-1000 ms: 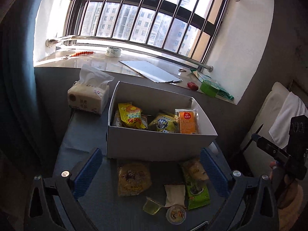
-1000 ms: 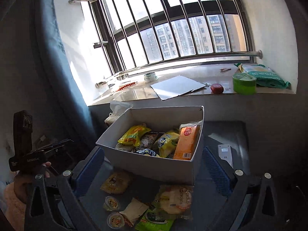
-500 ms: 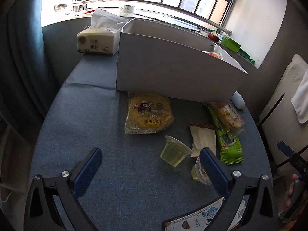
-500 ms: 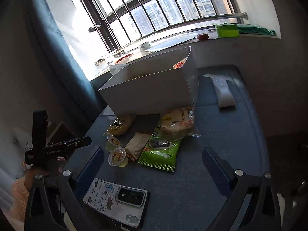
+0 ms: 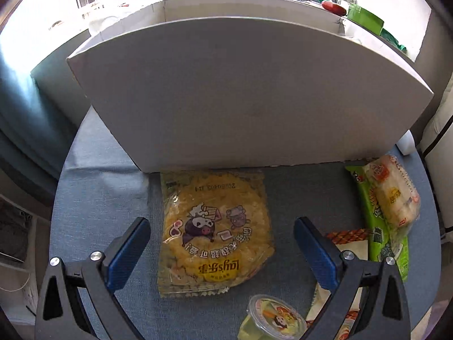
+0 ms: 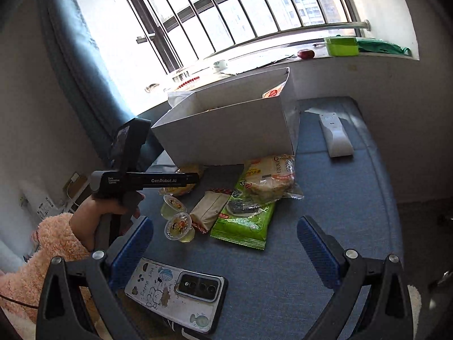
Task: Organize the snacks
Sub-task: 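Grasp the round flatbread pack with the left gripper, then grasp the clear round bread pack with the right gripper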
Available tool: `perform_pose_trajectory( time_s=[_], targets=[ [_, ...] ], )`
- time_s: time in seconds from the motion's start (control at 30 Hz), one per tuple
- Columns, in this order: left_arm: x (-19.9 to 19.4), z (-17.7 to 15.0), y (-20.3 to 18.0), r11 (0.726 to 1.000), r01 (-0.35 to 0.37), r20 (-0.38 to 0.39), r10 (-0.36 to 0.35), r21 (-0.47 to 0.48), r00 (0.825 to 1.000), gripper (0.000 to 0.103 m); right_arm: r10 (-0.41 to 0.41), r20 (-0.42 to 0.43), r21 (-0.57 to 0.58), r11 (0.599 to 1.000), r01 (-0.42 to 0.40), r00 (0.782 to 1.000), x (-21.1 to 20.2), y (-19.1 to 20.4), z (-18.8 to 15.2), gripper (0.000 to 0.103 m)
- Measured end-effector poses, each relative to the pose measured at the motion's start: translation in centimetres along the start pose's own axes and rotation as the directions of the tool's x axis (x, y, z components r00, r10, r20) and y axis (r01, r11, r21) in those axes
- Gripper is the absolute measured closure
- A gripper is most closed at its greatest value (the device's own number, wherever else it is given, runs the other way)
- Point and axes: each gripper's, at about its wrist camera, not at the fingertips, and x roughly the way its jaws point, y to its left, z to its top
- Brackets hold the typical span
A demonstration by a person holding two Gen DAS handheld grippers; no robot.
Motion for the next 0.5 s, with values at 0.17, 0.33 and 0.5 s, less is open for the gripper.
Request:
perform_pose_trajectory(
  time_s=[0.17,0.33,0.5],
  targets=[
    [0.3,-0.5,0.4,0.999,0.032,0.013,-0.032,0.021,0.999,0.024,-0.01,0.003,0.005,1.0,0.01,1.0,-0.2,-0.4,0.0,0.0],
    [-2.2,-1.8,2.1,0.993,0.114,0.07,-0.113,-0.005,0.991,0.024,-0.016,-0.005,0.021,1.0,0.016,1.0,0.3,-0.8,0.0,0.0],
    [-7.4,-4.4,3.9,0.978,0.205,0.194,-0.195,-0.035,0.961,0.024,-0.043,-0.019,0.009,0.999,0.043,0.999,1.4,-1.0,0.1,0.0]
  ],
)
